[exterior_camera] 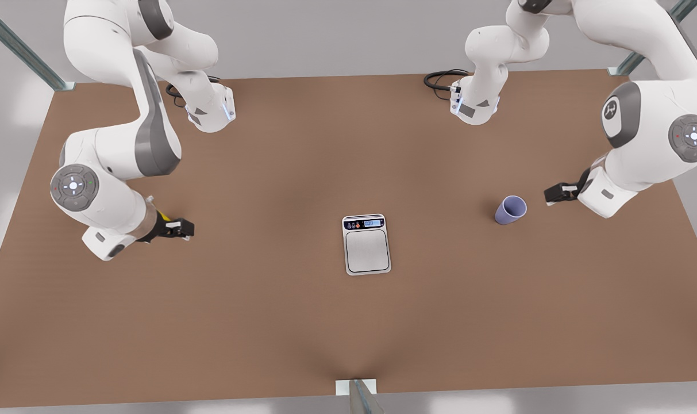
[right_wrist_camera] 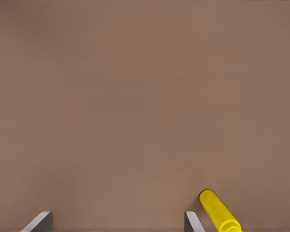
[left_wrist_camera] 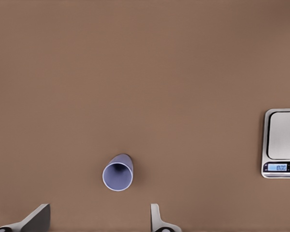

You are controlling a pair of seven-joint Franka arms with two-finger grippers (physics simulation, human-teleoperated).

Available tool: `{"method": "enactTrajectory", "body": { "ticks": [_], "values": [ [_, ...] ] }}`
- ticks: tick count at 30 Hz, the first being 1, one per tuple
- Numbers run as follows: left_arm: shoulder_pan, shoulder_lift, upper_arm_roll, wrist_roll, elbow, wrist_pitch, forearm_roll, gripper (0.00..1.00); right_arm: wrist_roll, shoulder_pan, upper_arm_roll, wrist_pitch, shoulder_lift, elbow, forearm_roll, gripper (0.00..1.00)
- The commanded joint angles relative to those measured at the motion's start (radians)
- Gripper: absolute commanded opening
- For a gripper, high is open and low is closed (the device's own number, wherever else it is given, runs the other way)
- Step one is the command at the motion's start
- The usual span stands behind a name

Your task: Move cup to the weight, pick up sauce bottle, pour sauce

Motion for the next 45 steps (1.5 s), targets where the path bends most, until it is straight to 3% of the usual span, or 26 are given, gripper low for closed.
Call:
{"method": "enactTrajectory", "body": {
  "ticks": [1, 3, 5, 7, 9, 13, 15, 18, 21, 24, 25, 27, 32, 33, 34, 35, 39, 42, 45],
  "values": [
    [0.000, 0.000, 0.000, 0.000, 0.000, 0.000, 0.003, 1.00, -0.002, 0.001, 0.000, 0.000, 0.001, 0.001, -0.001, 1.00],
    [0.010, 0.015, 0.003, 0.003, -0.014, -0.005, 0.003, 1.00, -0.011, -0.012, 0.000, -0.003, 0.004, -0.001, 0.010, 1.00],
    [0.043, 0.055, 0.012, 0.005, -0.144, 0.108, 0.001, 1.00, -0.011, -0.005, 0.002, -0.015, 0.008, -0.010, 0.063, 1.00],
    [0.035, -0.043, 0.078, 0.003, -0.432, 0.351, -0.001, 1.00, -0.328, -0.028, -0.005, -0.168, -0.008, 0.002, 0.032, 1.00],
    [0.035, -0.041, 0.089, 0.003, -0.543, 0.505, -0.002, 1.00, -0.623, -0.129, -0.001, -0.229, -0.052, 0.056, -0.071, 1.00],
    [0.026, -0.098, 0.089, 0.002, -0.721, 0.577, -0.004, 1.00, -1.352, -0.479, -0.003, -0.216, -0.011, 0.056, 0.271, 1.00],
    [0.030, -0.042, 0.089, 0.003, -0.749, 0.652, -0.002, 1.00, -1.708, -0.672, -0.003, -0.276, 0.107, 0.042, 0.533, 1.00],
    [0.034, -0.017, 0.089, 0.003, -0.756, 0.666, -0.002, 1.00, -1.933, -0.812, -0.001, -0.364, 0.291, 0.004, 0.708, 1.00],
    [0.035, -0.032, 0.090, 0.003, -0.877, 0.815, -0.004, 1.00, -2.125, -0.861, -0.001, -0.367, 0.348, -0.068, 0.772, 1.00],
    [0.037, -0.035, 0.092, 0.003, -0.882, 0.816, -0.004, 1.00, -2.142, -0.873, 0.000, -0.241, 0.344, -0.206, 0.903, 1.00],
    [0.044, -0.034, 0.092, 0.005, -0.882, 0.815, -0.002, 1.00, -2.087, -0.888, 0.002, -0.236, 0.343, -0.240, 0.914, 1.00],
    [0.044, -0.015, 0.092, 0.003, -0.882, 0.811, -0.002, 1.00, -2.372, -0.901, 0.000, -0.248, 0.360, -0.257, 0.906, 1.00],
    [0.044, 0.023, 0.092, 0.005, -0.880, 0.810, -0.002, 1.00, -2.611, -0.940, -0.005, -0.255, 0.457, -0.278, 0.855, 1.00],
    [0.044, 0.034, 0.092, 0.005, -0.880, 0.811, 0.001, 0.97, -2.625, -0.945, -0.005, -0.255, 0.472, -0.280, 0.845, 1.00],
    [0.044, 0.037, 0.092, 0.005, -0.880, 0.811, 0.001, 0.68, -2.639, -0.947, -0.006, -0.255, 0.485, -0.278, 0.841, 1.00],
    [0.046, 0.038, 0.092, 0.005, -0.880, 0.811, 0.003, 0.56, -2.647, -0.950, -0.006, -0.255, 0.491, -0.280, 0.832, 1.00],
    [0.046, 0.058, 0.092, 0.005, -0.880, 0.808, 0.003, 0.49, -2.665, -0.994, -0.006, -0.252, 0.521, -0.288, 0.789, 1.00],
    [0.046, 0.063, 0.092, 0.005, -0.879, 0.808, 0.003, 0.40, -2.702, -1.003, 0.005, -0.201, 0.515, -0.389, 0.789, 1.00],
    [0.044, 0.064, 0.092, 0.002, -0.876, 0.810, 0.001, 0.25, -2.753, -0.980, 0.032, -0.146, 0.514, -0.432, 0.795, 1.00]
  ]
}}
